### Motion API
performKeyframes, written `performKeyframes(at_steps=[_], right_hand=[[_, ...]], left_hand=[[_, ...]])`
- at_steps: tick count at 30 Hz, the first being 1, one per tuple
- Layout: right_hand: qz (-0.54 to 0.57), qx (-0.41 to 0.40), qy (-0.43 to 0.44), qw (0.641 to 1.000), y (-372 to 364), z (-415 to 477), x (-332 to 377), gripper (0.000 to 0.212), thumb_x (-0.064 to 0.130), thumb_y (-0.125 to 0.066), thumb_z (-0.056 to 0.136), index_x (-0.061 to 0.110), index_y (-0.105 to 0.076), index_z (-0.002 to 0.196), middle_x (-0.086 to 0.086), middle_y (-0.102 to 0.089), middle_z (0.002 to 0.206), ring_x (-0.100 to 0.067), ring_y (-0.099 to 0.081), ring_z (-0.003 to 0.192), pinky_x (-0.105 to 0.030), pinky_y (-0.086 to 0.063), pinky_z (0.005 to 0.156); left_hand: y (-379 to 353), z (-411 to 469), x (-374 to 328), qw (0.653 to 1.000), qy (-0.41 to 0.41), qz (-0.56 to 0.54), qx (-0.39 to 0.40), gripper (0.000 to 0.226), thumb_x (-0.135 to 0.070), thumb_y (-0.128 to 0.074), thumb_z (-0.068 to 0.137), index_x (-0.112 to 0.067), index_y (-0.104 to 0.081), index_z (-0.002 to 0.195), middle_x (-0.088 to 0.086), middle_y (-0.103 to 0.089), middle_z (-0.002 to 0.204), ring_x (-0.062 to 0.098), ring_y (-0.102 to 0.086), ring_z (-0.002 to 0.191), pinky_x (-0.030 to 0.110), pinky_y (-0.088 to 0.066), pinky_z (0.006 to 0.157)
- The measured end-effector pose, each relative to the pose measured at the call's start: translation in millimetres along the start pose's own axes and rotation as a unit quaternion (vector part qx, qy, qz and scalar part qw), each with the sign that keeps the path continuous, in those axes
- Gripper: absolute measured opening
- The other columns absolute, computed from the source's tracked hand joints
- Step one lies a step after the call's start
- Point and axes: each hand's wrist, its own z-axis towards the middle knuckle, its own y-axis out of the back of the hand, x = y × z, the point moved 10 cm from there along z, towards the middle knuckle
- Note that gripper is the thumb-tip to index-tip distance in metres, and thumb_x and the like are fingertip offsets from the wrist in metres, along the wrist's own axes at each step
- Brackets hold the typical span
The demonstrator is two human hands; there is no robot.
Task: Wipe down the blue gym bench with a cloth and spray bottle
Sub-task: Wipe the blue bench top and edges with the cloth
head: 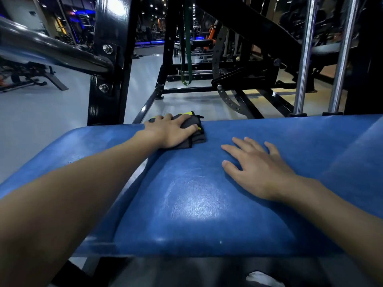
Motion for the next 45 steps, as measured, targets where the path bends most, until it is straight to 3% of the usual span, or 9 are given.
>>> performKeyframes(at_steps=[6, 13, 19, 22, 26, 30, 36, 42, 45], right_hand=[[0.008, -0.011, 0.003, 1.000, 3, -3, 0, 0.058, 0.056, -0.021, 0.099, 0.041, -0.020, 0.154, 0.009, -0.007, 0.166, -0.011, 0.003, 0.152, -0.051, 0.002, 0.121], [0.019, -0.015, -0.002, 1.000, 5, -4, 1, 0.056, 0.055, -0.024, 0.099, 0.040, -0.024, 0.154, 0.008, -0.011, 0.166, -0.012, -0.001, 0.152, -0.049, 0.001, 0.121], [-0.013, -0.008, -0.007, 1.000, 10, -6, 4, 0.056, 0.054, -0.026, 0.101, 0.035, -0.030, 0.153, 0.003, -0.018, 0.165, -0.017, -0.008, 0.152, -0.056, -0.002, 0.120], [-0.016, -0.026, -0.002, 1.000, 22, 0, 14, 0.054, 0.050, -0.032, 0.101, 0.031, -0.033, 0.152, 0.002, -0.024, 0.162, -0.017, -0.012, 0.151, -0.059, -0.004, 0.119], [-0.005, 0.008, -0.003, 1.000, 3, 7, 17, 0.061, 0.056, -0.023, 0.101, 0.033, -0.018, 0.157, 0.004, -0.009, 0.167, -0.018, -0.001, 0.153, -0.056, 0.002, 0.120], [-0.004, 0.003, -0.005, 1.000, -5, 11, 13, 0.059, 0.056, -0.019, 0.100, 0.037, -0.017, 0.156, 0.005, -0.005, 0.167, -0.017, 0.004, 0.153, -0.055, 0.004, 0.120], [-0.008, 0.007, -0.003, 1.000, -5, 12, 13, 0.060, 0.057, -0.018, 0.100, 0.039, -0.014, 0.156, 0.008, -0.002, 0.167, -0.014, 0.006, 0.153, -0.054, 0.004, 0.120], [0.005, -0.001, -0.008, 1.000, -2, 9, 14, 0.059, 0.058, -0.019, 0.099, 0.040, -0.016, 0.155, 0.010, -0.004, 0.167, -0.012, 0.004, 0.152, -0.051, 0.003, 0.121], [0.006, -0.005, -0.012, 1.000, -1, 10, 14, 0.059, 0.057, -0.020, 0.098, 0.040, -0.018, 0.155, 0.009, -0.006, 0.166, -0.014, 0.003, 0.152, -0.051, 0.003, 0.121]], left_hand=[[-2, -27, -5, 1.000, -0.015, 0.009, -0.022, 0.072, -0.084, -0.016, 0.086, -0.054, -0.015, 0.152, 0.004, -0.027, 0.161, 0.031, -0.019, 0.148, 0.061, -0.018, 0.113], [-3, -147, -11, 0.996, -0.059, 0.034, -0.059, 0.086, -0.085, 0.004, 0.072, -0.054, -0.014, 0.150, -0.005, -0.031, 0.154, 0.022, -0.022, 0.144, 0.053, -0.025, 0.113], [-4, -216, -10, 0.994, -0.065, 0.044, -0.081, 0.083, -0.082, 0.006, 0.075, -0.052, -0.007, 0.151, -0.011, -0.027, 0.154, 0.017, -0.017, 0.145, 0.048, -0.025, 0.113], [-4, -209, -6, 0.996, -0.052, 0.023, -0.071, 0.082, -0.083, 0.004, 0.073, -0.055, -0.009, 0.149, -0.013, -0.030, 0.152, 0.016, -0.019, 0.144, 0.048, -0.027, 0.112], [-3, -161, 0, 0.997, -0.041, 0.005, -0.063, 0.082, -0.085, 0.000, 0.071, -0.058, -0.015, 0.146, -0.011, -0.035, 0.151, 0.018, -0.024, 0.144, 0.052, -0.027, 0.111], [-5, -88, 14, 0.999, -0.028, -0.013, -0.038, 0.083, -0.087, -0.004, 0.068, -0.060, -0.021, 0.144, -0.006, -0.034, 0.155, 0.023, -0.024, 0.146, 0.058, -0.024, 0.113], [-1, 7, 26, 1.000, 0.005, -0.006, -0.006, 0.068, -0.084, -0.016, 0.085, -0.056, -0.019, 0.148, 0.003, -0.032, 0.158, 0.032, -0.025, 0.147, 0.065, -0.022, 0.112], [-2, -21, 23, 1.000, -0.015, -0.002, -0.027, 0.072, -0.085, -0.014, 0.085, -0.054, -0.019, 0.150, 0.003, -0.030, 0.158, 0.030, -0.021, 0.147, 0.061, -0.022, 0.113], [-1, -68, 20, 0.999, -0.033, -0.002, -0.037, 0.083, -0.088, -0.003, 0.074, -0.055, -0.020, 0.148, 0.000, -0.033, 0.155, 0.028, -0.024, 0.145, 0.058, -0.024, 0.111]])
